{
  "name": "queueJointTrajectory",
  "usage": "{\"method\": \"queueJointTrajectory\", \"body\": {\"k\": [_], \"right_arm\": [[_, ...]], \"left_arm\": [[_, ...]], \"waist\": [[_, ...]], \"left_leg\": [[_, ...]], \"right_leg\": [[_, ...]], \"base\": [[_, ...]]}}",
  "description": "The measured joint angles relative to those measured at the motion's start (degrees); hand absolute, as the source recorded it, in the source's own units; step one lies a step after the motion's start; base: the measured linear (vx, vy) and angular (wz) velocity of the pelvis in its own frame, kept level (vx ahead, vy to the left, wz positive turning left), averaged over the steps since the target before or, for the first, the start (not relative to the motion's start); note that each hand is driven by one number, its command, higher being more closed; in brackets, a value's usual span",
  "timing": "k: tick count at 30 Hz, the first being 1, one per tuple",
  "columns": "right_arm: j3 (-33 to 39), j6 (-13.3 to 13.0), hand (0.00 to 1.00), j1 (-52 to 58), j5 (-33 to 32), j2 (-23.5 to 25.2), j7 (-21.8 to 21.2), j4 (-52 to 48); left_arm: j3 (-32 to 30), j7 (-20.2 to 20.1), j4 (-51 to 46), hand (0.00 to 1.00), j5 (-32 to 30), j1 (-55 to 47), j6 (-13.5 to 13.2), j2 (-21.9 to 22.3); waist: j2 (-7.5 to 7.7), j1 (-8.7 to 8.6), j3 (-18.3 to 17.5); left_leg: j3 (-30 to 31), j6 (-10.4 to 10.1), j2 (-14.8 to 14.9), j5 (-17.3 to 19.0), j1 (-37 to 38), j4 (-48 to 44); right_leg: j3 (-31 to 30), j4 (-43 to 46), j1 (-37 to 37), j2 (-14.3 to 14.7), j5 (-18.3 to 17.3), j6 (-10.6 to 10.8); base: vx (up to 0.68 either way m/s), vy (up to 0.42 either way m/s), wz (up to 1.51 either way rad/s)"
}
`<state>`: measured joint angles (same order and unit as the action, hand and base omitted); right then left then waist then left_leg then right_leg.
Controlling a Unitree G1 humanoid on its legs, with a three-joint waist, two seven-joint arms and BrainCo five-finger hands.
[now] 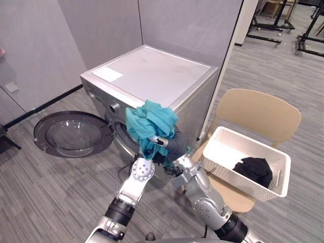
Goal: Pick up the laundry basket with both hands and put the clothes into the washing machine.
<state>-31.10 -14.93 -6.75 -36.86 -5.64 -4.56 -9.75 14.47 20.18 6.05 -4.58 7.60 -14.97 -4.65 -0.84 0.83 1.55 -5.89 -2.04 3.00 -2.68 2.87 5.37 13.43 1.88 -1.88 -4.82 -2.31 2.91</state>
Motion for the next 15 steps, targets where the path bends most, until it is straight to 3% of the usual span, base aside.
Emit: {"method": "queueJointTrajectory", "body": {"k": [9,15], "right_arm": [[20.7,-0.6,0.0,9.4,23.2,-7.4,5.0,-5.3],[26.0,-1.7,0.0,17.3,33.3,-10.0,5.6,-3.2]], "left_arm": [[-9.8,-1.6,-1.6,1.0,1.1,-11.5,-0.8,-0.9],[-15.8,-3.7,-0.3,1.0,1.7,-17.5,-1.5,-1.6]], "waist": [[-0.01,-0.08,0.0],[0.0,-0.05,-0.2]], "left_leg": [[-0.2,-0.1,0.2,0.1,-0.3,0.1],[-0.2,-0.2,0.6,0.2,-1.5,0.1]], "right_leg": [[-0.2,-0.3,0.2,0.2,0.0,0.0],[-0.5,-1.1,1.1,0.7,0.0,0.0]], "base": [[0.0,0.0,0.0],[0.0,0.0,0.0]]}}
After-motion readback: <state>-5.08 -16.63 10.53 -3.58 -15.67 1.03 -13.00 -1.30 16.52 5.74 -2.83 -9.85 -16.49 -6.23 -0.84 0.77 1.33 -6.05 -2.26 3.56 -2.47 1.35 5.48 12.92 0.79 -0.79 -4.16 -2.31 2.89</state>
